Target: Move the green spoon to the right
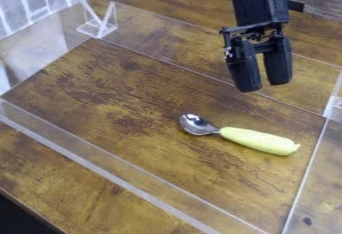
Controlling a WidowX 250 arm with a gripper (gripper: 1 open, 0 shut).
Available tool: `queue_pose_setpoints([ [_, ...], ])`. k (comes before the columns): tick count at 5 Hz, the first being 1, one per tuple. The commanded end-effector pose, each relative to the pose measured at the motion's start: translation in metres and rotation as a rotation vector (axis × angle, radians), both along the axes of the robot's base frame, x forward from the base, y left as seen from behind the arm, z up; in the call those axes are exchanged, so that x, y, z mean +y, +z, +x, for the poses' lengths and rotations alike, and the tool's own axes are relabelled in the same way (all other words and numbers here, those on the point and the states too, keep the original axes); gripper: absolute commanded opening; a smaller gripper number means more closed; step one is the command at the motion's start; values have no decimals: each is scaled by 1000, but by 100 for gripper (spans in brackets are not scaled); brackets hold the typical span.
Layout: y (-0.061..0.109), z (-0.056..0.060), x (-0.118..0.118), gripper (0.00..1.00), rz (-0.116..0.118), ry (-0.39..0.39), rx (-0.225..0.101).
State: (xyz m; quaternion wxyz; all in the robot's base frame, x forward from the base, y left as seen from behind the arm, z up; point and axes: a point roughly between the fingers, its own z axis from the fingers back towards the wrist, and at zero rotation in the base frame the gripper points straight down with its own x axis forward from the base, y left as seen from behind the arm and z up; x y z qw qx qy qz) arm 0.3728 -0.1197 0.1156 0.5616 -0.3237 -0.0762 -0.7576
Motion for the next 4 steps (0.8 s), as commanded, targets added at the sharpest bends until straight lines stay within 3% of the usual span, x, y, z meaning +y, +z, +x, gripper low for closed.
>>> queue_pose_setpoints([
  [1,31,7,3,100,-14,7,-57],
  [3,6,2,19,100,-18,-145,-34],
  [4,-9,-7,29,100,-14,-168,-31],
])
